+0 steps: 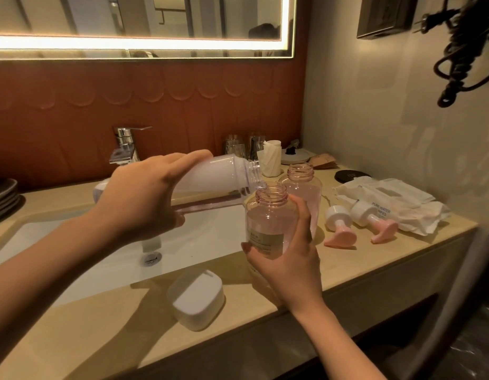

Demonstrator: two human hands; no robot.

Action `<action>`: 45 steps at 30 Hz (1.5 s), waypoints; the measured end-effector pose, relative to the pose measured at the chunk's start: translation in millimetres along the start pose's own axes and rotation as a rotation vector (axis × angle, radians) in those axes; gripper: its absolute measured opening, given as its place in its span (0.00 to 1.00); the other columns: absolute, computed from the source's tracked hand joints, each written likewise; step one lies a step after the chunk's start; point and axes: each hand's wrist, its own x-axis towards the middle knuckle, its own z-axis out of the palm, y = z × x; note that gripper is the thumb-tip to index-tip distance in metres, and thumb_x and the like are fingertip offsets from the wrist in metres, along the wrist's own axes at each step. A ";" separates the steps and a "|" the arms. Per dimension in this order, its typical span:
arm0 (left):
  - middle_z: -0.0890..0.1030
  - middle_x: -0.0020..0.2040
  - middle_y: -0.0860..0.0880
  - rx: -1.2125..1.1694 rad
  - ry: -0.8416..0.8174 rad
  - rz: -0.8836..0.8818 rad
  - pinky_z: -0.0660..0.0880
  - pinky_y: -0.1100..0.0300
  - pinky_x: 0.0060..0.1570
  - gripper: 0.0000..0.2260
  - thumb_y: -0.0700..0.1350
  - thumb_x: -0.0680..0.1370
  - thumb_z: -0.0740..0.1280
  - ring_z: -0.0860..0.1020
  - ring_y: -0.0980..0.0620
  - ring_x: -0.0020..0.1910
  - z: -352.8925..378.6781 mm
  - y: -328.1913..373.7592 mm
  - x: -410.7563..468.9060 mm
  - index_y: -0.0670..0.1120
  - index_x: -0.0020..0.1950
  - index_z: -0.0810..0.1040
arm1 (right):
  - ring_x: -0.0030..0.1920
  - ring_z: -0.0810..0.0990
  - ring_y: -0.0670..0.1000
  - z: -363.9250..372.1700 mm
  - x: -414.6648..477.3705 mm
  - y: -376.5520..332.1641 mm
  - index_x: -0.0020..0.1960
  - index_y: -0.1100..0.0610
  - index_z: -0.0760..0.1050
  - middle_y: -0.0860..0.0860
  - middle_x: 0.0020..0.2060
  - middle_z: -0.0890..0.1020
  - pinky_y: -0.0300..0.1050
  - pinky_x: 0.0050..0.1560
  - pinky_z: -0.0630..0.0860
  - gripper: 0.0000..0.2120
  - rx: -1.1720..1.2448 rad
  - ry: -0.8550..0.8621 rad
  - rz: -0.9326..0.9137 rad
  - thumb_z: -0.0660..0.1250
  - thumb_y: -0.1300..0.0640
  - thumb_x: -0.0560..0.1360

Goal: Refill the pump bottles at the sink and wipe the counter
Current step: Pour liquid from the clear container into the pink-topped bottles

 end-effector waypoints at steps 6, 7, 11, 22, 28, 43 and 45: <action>0.82 0.52 0.47 0.009 0.004 0.006 0.63 0.67 0.33 0.44 0.40 0.54 0.81 0.79 0.46 0.43 0.5 -0.7 0.4 0.50 0.69 0.69 | 0.66 0.69 0.53 0.0 0.3 0.8 0.68 0.34 0.43 0.47 0.72 0.61 0.50 0.57 0.75 0.48 0.000 0.000 -0.004 0.76 0.46 0.64; 0.82 0.52 0.47 0.008 0.005 0.007 0.63 0.66 0.33 0.44 0.40 0.54 0.81 0.79 0.46 0.42 0.6 -0.5 0.2 0.50 0.69 0.69 | 0.66 0.69 0.53 0.0 0.2 1.2 0.68 0.34 0.43 0.47 0.72 0.61 0.49 0.56 0.74 0.48 -0.001 0.001 -0.007 0.76 0.46 0.64; 0.82 0.51 0.47 0.002 0.008 0.010 0.66 0.64 0.33 0.44 0.40 0.54 0.81 0.79 0.45 0.42 1.1 -1.0 0.0 0.49 0.69 0.69 | 0.66 0.69 0.53 -0.1 0.3 1.0 0.68 0.33 0.43 0.47 0.73 0.60 0.48 0.57 0.73 0.48 0.001 0.001 -0.009 0.76 0.46 0.64; 0.82 0.50 0.47 0.006 0.015 0.023 0.72 0.60 0.33 0.43 0.40 0.55 0.80 0.79 0.45 0.42 1.5 -2.9 0.9 0.50 0.68 0.69 | 0.67 0.67 0.54 -1.1 0.1 -2.6 0.67 0.33 0.42 0.46 0.73 0.59 0.51 0.59 0.71 0.48 -0.003 -0.006 -0.020 0.76 0.43 0.64; 0.82 0.51 0.46 0.010 0.015 0.024 0.74 0.58 0.31 0.43 0.39 0.56 0.80 0.79 0.44 0.42 1.7 -2.3 0.9 0.50 0.69 0.69 | 0.67 0.68 0.49 -2.8 0.5 -2.0 0.70 0.36 0.48 0.42 0.71 0.63 0.54 0.62 0.71 0.41 0.088 0.021 -0.059 0.65 0.30 0.64; 0.81 0.53 0.45 0.037 0.022 0.043 0.78 0.52 0.34 0.44 0.40 0.56 0.80 0.80 0.41 0.44 0.6 -6.0 3.4 0.50 0.69 0.67 | 0.66 0.69 0.48 -8.6 1.0 5.3 0.69 0.36 0.55 0.43 0.69 0.67 0.59 0.60 0.73 0.36 0.191 0.025 -0.103 0.66 0.36 0.65; 0.81 0.53 0.45 0.041 0.025 0.046 0.76 0.54 0.33 0.44 0.39 0.56 0.80 0.80 0.41 0.43 0.5 -6.9 4.0 0.49 0.69 0.68 | 0.66 0.70 0.48 -8.9 0.6 4.7 0.69 0.35 0.54 0.42 0.69 0.67 0.59 0.60 0.74 0.37 0.181 0.024 -0.103 0.67 0.36 0.64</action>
